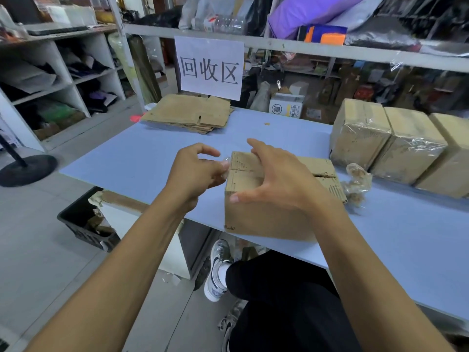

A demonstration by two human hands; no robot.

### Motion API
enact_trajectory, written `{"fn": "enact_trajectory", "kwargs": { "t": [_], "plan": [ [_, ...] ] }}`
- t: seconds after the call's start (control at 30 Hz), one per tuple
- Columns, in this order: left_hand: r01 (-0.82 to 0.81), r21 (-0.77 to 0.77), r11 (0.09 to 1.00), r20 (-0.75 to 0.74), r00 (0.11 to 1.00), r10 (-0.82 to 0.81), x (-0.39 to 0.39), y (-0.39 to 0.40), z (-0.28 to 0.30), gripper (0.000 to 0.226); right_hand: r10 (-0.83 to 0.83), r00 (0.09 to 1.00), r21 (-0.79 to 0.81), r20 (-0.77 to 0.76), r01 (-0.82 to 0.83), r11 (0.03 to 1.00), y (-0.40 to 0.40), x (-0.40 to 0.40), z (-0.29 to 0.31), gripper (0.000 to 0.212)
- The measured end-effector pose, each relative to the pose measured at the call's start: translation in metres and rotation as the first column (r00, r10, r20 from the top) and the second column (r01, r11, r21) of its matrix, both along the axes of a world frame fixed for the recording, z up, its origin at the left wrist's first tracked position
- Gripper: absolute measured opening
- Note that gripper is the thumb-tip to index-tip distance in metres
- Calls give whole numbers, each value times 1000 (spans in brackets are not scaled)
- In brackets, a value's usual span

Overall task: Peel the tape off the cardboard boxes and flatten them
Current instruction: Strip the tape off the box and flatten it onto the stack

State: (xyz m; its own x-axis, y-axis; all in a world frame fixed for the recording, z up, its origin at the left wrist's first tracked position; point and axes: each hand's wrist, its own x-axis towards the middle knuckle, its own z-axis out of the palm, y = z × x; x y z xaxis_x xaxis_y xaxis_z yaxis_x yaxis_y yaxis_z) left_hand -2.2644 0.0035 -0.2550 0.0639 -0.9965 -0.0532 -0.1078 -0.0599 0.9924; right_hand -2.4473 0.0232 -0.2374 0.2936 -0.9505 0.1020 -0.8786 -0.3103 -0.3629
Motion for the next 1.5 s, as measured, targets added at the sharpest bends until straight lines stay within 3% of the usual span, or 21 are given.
{"fn": "enact_trajectory", "kwargs": {
  "t": [0.1, 0.3, 0.5, 0.77, 0.87, 1.03, 1.17, 1.27, 1.33, 1.4, 1.5],
  "plan": [
    [-9, 19, 1000, 2, 1000, 9, 0, -2, -3, 11, 6, 1000, -2, 6, -6, 1000, -1, 0, -1, 122],
    [46, -77, 996, 227, 973, -27, 1, -4, -9, 26, 17, 1000, 7, 15, -17, 1000, -1, 0, -1, 119],
    [101, -32, 994, 78, 992, -98, 10, -8, -5, 11, 24, 998, 36, 62, -27, 999, -2, -5, 0, 119],
    [-4, -190, 982, 172, 984, 37, 31, -6, 12, 16, 66, 994, 51, 82, -70, 996, -3, -5, 1, 115],
    [31, -218, 975, 140, 990, 0, 13, 5, 22, 12, 77, 943, 13, 322, -86, 996, 2, -9, 5, 94],
    [56, -358, 932, 228, 973, 29, -38, 23, 32, 13, 193, 741, -295, 644, 7, 956, 10, -10, 1, 44],
    [112, -377, 919, 75, 993, -90, -63, 25, 33, 25, 107, 632, -253, 767, 145, 957, 13, -27, 5, 29],
    [164, -443, 881, 192, 978, -86, -81, 29, 33, 14, 51, 638, -285, 769, 270, 920, 13, -56, 10, 27],
    [216, -451, 866, 329, 942, -64, -93, 29, 32, 22, -23, 619, -287, 785, 396, 872, 13, -83, 11, 33],
    [323, -429, 844, 543, 839, -45, -105, 28, 27, 26, -141, 637, -268, 757, 500, 823, 14, -113, 5, 39],
    [432, -324, 842, 788, 615, -12, -117, 24, 12, 28, -332, 709, -226, 622, 569, 791, 13, -152, -24, 34]
  ]
}}
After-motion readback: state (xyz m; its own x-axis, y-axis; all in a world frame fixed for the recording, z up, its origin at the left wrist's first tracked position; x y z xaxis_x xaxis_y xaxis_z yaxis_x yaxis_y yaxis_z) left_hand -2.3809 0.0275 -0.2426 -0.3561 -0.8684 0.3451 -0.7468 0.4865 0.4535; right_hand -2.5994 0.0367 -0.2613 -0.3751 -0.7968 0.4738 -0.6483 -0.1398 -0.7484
